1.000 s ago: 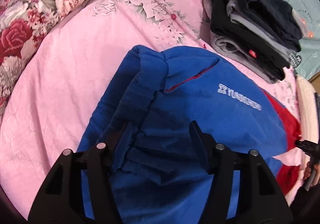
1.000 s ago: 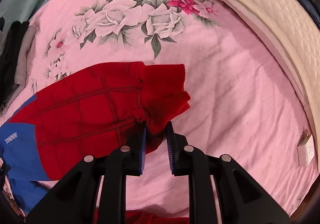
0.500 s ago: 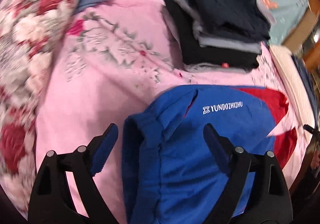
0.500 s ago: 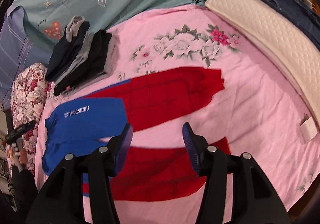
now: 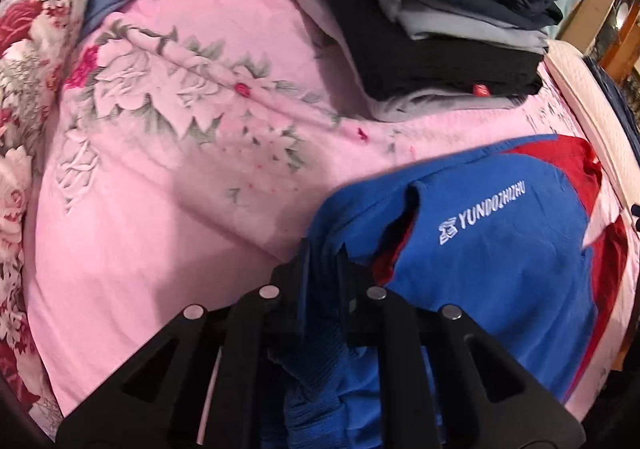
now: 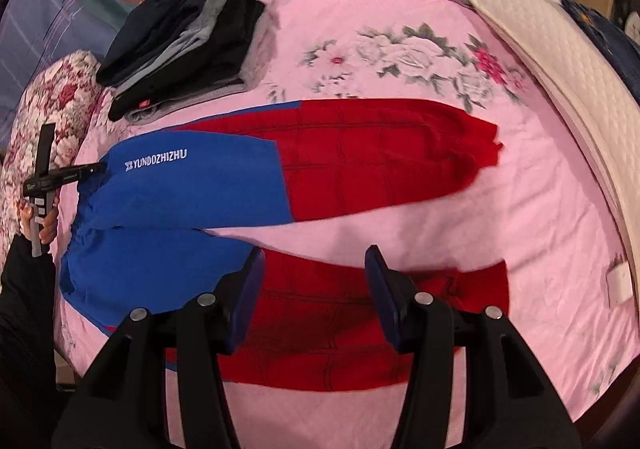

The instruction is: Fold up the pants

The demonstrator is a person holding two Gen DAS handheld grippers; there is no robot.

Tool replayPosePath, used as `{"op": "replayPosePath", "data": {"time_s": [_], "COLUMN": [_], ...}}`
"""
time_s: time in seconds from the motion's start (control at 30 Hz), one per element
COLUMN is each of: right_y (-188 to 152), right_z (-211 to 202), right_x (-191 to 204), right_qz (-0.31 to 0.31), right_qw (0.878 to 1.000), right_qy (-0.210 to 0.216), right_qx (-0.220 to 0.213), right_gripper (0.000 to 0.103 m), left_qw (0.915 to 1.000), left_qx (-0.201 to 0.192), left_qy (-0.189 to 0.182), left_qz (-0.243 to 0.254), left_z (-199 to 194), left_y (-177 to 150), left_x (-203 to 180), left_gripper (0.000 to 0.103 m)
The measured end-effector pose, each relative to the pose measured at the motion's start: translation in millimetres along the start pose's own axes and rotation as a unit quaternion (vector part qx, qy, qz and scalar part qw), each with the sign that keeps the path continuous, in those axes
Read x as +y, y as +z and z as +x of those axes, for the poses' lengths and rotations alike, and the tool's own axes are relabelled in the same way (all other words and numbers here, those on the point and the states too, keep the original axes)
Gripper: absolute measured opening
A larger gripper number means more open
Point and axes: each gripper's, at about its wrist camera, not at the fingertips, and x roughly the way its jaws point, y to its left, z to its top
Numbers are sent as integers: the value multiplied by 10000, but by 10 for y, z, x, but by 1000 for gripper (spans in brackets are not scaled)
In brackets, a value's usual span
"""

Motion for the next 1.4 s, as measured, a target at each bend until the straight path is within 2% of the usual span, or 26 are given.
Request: {"op": "replayPosePath", "data": {"time_s": [0.07, 0.13, 0.23, 0.33, 0.47, 0.57, 0.6, 0.63, 0.67, 0.77, 0.83, 0.9, 1.03, 1.07, 1.13, 1.17, 1.2, 1.27, 1.4], "right_y": [217, 446, 770, 1087, 1317, 1348, 1336, 1311, 1294, 1387, 1521, 1576, 1505, 1488, 1497, 1507, 1496, 1480, 1527], "right_z": [151, 298, 581, 1031, 1481, 1807, 1895, 1963, 2001, 1873, 1815, 1843, 2139, 2156, 2148, 2132, 2118, 2090, 2085], "right_x": [315, 667, 1244, 1776, 2186, 2294, 2314, 2324, 2341, 2442, 2531, 2633, 2784, 2808, 2832, 2853, 2874, 2925, 3058], "right_qz": [-632, -1368, -2605, -3502, -4025, -4234, -4284, -4306, -4320, -4313, -4188, -4176, -4425, -4461, -4466, -4468, -4489, -4605, -4657], "right_qw": [9978, 9895, 9624, 9327, 9105, 8998, 8968, 8950, 8930, 8982, 9057, 9068, 8960, 8946, 8944, 8943, 8932, 8871, 8842], "right_qy": [194, 375, 614, 858, 847, 659, 583, 559, 629, 617, 614, 560, 178, 129, 32, -59, -74, -32, 61], "right_qx": [-73, -262, -461, 9, 422, 827, 936, 1016, 1095, 589, 243, 145, 318, 238, 247, 245, 258, 312, 351], "right_gripper": [53, 53, 53, 53, 53, 53, 40, 22, 9, 6, 6, 6, 7, 9, 16, 22, 27, 30, 38], "left_qw": [9999, 9997, 9995, 9993, 9990, 9990, 9990, 9987, 9979, 9952, 9949, 9948, 9942, 9939, 9954, 9962, 9969, 9972, 9984], "left_qx": [-120, -225, -300, -364, -421, -436, -444, -480, -568, -720, -704, -611, -491, -500, -473, -458, -436, -398, -214], "left_qy": [43, 119, 134, 116, 95, 44, 56, 142, 317, 653, 668, 698, 934, 974, 801, 691, 573, 526, 518], "left_qz": [-40, 38, 31, 30, 64, 26, 18, 12, 17, -120, -291, -414, -203, -161, -213, -260, -329, -346, -100], "left_z": [-28, -73, -111, -137, -159, -120, -117, -117, -133, -162, -139, -56, 98, 103, 67, 54, 44, 49, 103], "left_y": [-35, -61, -90, -110, -142, -147, -149, -150, -146, -100, -78, -73, -96, -94, -90, -97, -95, -97, -51], "left_x": [2, -35, -44, -59, -48, -46, -42, -39, -40, 38, 144, 238, 187, 170, 200, 221, 253, 273, 258], "left_gripper": [11, 11, 11, 11, 11, 11, 11, 11, 11, 10, 10, 10, 10, 12, 16, 23, 36, 50, 56]}}
